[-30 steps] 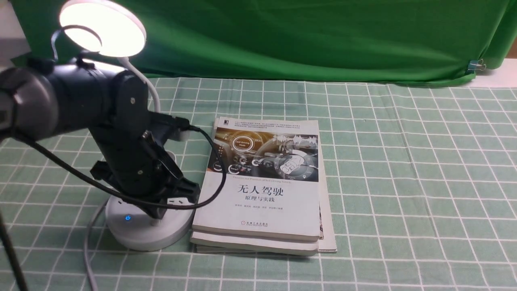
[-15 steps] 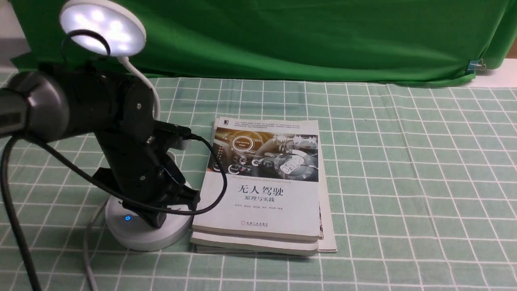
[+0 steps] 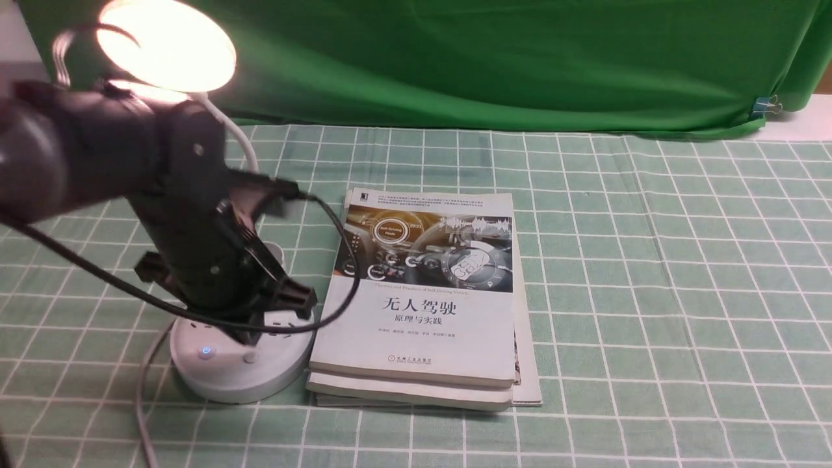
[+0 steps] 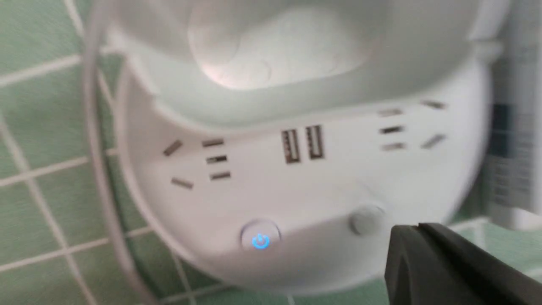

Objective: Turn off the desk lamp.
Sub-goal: Use the left arm to press the button switch on the lamp holder

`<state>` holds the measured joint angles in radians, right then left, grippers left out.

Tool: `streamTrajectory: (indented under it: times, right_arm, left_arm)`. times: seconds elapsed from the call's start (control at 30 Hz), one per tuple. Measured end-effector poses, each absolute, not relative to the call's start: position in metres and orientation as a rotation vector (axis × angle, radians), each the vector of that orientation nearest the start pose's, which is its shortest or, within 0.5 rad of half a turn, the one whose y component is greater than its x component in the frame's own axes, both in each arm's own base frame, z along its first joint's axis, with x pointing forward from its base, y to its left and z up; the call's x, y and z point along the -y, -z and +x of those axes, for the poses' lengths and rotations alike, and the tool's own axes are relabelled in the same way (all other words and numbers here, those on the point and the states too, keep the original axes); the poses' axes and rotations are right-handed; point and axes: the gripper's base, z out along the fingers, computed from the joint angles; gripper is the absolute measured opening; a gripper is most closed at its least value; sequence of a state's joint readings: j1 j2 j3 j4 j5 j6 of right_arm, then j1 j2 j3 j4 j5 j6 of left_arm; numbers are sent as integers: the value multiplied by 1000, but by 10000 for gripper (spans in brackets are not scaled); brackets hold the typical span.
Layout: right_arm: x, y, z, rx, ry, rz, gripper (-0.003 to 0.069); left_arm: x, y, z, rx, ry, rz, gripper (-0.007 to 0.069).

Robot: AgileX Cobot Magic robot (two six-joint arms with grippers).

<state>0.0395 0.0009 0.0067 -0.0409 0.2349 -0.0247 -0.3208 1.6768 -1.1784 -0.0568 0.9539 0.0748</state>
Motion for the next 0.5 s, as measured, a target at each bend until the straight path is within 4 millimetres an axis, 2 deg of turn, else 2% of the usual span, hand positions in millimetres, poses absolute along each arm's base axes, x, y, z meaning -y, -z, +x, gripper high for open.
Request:
streamTrajectory:
  times: [0.13, 0.23, 0.37, 0.5]
  right_arm:
    - [-1, -190, 56, -1724, 27, -83, 242]
    - [-1, -190, 56, -1724, 27, -83, 242]
    - [-1, -190, 56, -1724, 27, -83, 242]
    - [-1, -190, 56, -1724, 27, -83, 242]
  left_arm:
    - [103, -256, 296, -2809, 125, 524, 0]
    - [100, -263, 289, -2779, 129, 518, 0]
    - [99, -258, 286, -2780, 128, 517, 0]
    - [101, -237, 292, -2790, 123, 514, 0]
